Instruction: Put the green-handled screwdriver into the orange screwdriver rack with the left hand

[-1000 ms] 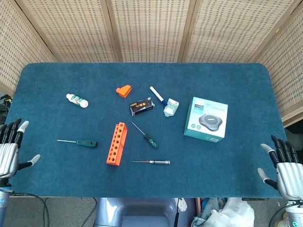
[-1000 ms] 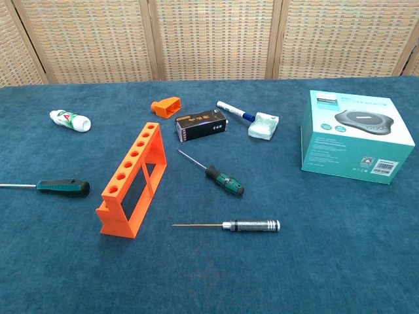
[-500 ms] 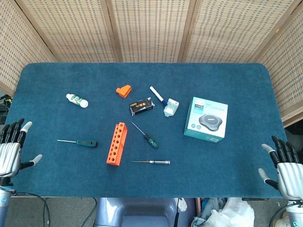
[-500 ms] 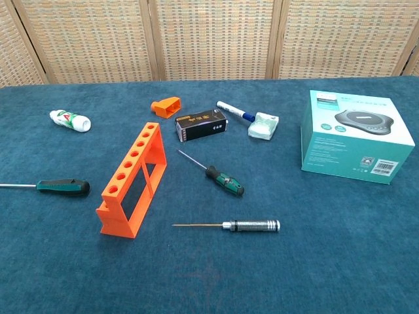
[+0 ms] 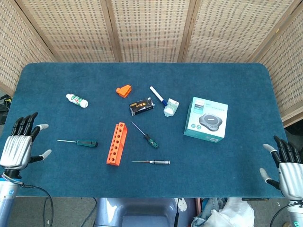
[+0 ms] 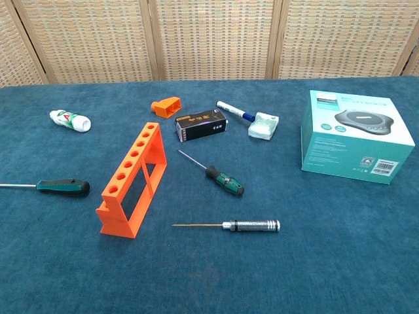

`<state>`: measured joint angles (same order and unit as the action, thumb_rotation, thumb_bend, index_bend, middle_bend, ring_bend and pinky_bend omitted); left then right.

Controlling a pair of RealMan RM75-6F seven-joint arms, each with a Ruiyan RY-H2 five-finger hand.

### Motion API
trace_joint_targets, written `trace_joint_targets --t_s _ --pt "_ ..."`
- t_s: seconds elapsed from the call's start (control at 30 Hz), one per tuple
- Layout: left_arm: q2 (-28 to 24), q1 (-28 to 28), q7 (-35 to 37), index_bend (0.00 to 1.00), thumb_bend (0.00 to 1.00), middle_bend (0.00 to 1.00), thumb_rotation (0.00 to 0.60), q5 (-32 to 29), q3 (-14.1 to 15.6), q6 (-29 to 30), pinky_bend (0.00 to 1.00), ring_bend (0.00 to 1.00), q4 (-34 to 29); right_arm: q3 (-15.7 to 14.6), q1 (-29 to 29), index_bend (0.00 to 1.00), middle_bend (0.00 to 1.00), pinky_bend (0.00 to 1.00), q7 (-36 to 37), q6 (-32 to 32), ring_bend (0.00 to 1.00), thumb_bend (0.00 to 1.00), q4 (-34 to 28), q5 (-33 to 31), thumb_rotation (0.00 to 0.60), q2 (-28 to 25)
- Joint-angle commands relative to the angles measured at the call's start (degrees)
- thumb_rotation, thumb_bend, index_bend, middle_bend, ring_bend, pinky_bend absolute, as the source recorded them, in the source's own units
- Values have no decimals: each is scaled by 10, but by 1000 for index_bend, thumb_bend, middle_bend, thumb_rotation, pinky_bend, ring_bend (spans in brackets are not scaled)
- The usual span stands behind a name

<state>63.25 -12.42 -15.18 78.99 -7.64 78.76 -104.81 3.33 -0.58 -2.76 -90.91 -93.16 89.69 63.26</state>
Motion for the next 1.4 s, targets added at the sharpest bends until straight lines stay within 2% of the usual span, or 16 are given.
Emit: trace_joint_targets --t_s 0.03,0.27,0.7,1.1,1.4 --pt "6 -26 -6 300 155 0 600 -27 -5 -46 0 0 3 0 0 174 0 0 1 0 0 258 1 0 600 0" --pt "52 -69 -33 323 180 0 600 -75 -6 -114 0 0 40 1 0 174 0 0 7 0 0 258 2 -3 600 -2" --pt "123 -132 -92 366 211 0 600 -148 -21 -175 0 0 99 3 1 174 0 0 18 0 0 258 5 -7 600 -4" --pt "187 -182 -163 416 218 0 600 -222 -13 -209 0 0 142 5 2 174 0 0 30 -2 0 258 7 -10 600 -6" --pt "203 -192 -182 421 220 0 600 -248 -1 -204 0 0 160 8 5 174 0 0 40 -6 0 258 9 -14 600 -9"
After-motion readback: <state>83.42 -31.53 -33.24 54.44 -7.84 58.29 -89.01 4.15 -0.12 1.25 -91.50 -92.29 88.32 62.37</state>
